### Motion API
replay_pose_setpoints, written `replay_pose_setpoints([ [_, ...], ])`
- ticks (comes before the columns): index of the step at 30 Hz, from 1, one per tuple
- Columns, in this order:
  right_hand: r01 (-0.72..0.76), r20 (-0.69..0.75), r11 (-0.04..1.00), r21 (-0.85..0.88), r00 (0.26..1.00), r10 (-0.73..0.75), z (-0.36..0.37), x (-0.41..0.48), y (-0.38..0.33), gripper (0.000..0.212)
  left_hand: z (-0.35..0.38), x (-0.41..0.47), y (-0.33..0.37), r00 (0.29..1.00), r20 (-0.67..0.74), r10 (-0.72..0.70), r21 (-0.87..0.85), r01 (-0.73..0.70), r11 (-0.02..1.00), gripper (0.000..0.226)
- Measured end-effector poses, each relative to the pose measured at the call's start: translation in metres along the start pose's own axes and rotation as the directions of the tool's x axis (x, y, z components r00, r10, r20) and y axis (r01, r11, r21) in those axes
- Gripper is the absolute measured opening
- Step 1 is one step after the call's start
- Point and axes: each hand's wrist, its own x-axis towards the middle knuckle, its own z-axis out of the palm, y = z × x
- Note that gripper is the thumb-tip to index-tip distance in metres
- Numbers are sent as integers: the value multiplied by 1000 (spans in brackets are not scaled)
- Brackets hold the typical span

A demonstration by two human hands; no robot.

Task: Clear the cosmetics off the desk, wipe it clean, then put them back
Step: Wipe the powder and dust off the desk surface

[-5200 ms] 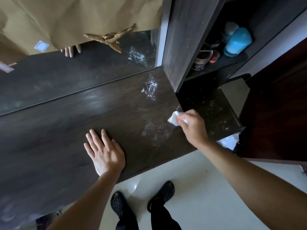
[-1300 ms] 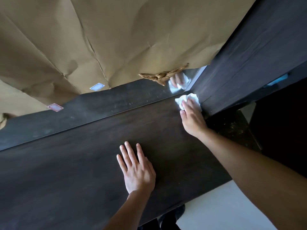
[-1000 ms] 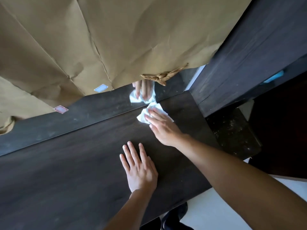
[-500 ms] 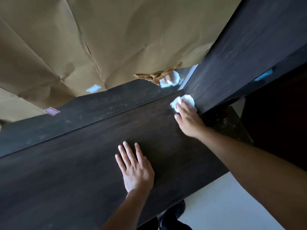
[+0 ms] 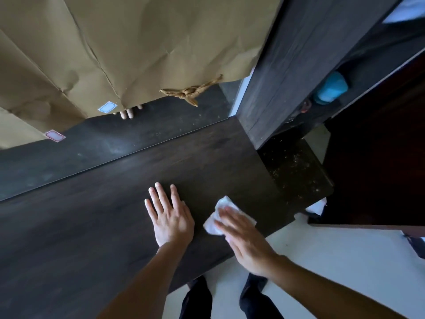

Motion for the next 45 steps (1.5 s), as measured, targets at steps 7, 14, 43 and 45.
replay_pose_setpoints([
  [7,105,56,993,-52,993,-102,-27,-65,37,55,-7,-8,4,998,-48,-46,0,46,999,52],
  [14,-355,-70,935,11,932,355,-89,-96,151,22,7,-50,124,994,-5,106,-41,-106,994,56],
  [43,-680,-311,699,224,630,712,-59,-60,376,24,84,-29,273,986,-150,-70,14,73,997,56],
  [45,-562,-185,803,198,783,594,-33,-91,336,19,84,-32,274,989,-133,-69,20,72,997,56],
])
